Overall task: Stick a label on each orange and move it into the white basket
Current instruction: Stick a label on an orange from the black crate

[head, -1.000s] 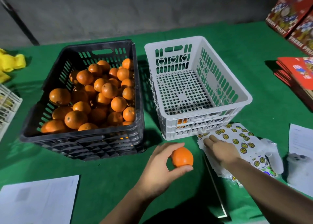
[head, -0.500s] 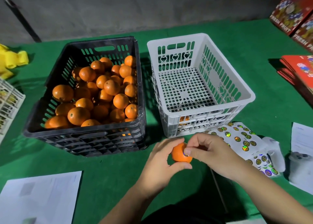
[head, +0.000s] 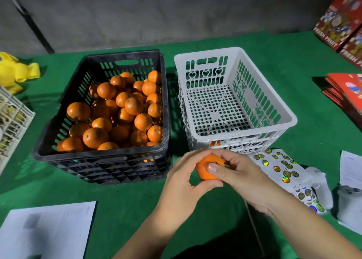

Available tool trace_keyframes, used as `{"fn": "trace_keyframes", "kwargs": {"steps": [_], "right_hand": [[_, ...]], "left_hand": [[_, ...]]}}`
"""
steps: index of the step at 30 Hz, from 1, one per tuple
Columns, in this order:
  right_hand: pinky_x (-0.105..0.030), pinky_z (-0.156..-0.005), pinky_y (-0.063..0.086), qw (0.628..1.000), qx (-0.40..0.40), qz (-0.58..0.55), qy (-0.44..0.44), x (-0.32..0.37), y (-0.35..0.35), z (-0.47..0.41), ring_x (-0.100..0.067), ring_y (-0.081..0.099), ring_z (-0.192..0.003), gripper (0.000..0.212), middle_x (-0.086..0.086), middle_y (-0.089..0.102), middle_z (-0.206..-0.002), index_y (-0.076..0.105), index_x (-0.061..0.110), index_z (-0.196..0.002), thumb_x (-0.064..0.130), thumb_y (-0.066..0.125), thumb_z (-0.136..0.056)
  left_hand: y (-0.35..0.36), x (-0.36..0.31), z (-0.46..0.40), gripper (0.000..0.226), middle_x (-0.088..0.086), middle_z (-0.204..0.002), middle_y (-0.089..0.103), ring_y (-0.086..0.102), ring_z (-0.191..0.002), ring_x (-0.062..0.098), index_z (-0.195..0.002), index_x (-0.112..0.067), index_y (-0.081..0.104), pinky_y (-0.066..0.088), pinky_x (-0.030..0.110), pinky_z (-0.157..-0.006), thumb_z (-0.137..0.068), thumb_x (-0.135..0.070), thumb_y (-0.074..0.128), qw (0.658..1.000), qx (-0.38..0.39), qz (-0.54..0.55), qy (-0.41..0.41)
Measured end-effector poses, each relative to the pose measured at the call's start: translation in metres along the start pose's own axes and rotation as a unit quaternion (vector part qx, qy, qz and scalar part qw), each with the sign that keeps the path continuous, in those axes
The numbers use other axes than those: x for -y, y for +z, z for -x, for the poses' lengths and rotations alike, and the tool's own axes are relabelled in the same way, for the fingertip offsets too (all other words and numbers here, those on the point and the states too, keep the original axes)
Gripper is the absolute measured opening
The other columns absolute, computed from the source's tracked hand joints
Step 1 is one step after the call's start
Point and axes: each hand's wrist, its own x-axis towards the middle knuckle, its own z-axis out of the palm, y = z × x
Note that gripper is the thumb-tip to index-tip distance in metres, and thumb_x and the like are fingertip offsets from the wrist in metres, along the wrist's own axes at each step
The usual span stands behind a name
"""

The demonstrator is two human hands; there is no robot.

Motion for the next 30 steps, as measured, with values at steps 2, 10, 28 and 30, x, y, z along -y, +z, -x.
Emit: {"fn": "trace_keyframes", "kwargs": {"steps": [2, 10, 28, 30], "right_hand": [[-0.023, -0.090, 0.056, 0.999, 0.004, 0.032, -0.022, 0.018, -0.002, -0.013, -0.012, 0.071, -0.111, 0.039, 0.002, 0.075, -0.120, 0.073, 0.029, -0.124, 0.030, 0.079, -0.086], [-0.039, -0.092, 0.054, 0.929, -0.150, 0.339, 0.003, 0.049, -0.055, -0.138, -0.024, 0.066, -0.104, 0.071, -0.013, 0.061, -0.135, 0.046, 0.020, -0.149, 0.060, 0.065, -0.092], [-0.035, -0.063, 0.043, 0.796, -0.224, 0.562, 0.015, -0.003, -0.052, -0.164, -0.026, 0.065, -0.095, 0.050, -0.001, 0.049, -0.142, 0.047, 0.028, -0.145, 0.045, 0.045, -0.098], [-0.031, -0.057, 0.039, 0.799, -0.237, 0.552, -0.010, -0.004, -0.052, -0.161, -0.024, 0.065, -0.086, 0.046, -0.001, 0.051, -0.139, 0.050, 0.027, -0.143, 0.043, 0.046, -0.099]], "left_hand": [[-0.009, -0.005, -0.011, 0.063, -0.024, -0.148, 0.052, 0.049, -0.141, 0.008, -0.146, -0.039, 0.055, 0.041, 0.027, -0.116, -0.088, -0.040, 0.080, 1.000, -0.004, -0.022, 0.013], [-0.112, 0.031, -0.097, 0.028, 0.000, -0.129, 0.067, 0.065, -0.108, 0.023, -0.133, -0.026, 0.065, 0.054, 0.039, -0.086, -0.105, -0.027, 0.057, 0.955, -0.040, -0.294, -0.033], [-0.113, 0.092, -0.166, 0.079, 0.010, -0.169, 0.013, 0.007, -0.154, 0.047, -0.163, -0.034, 0.010, 0.038, 0.055, -0.113, -0.101, -0.010, 0.055, 0.718, 0.205, -0.606, -0.274], [-0.118, 0.092, -0.167, 0.071, 0.011, -0.167, 0.015, 0.013, -0.152, 0.044, -0.163, -0.035, 0.020, 0.036, 0.051, -0.116, -0.103, -0.016, 0.054, 0.720, 0.158, -0.623, -0.261]]}}
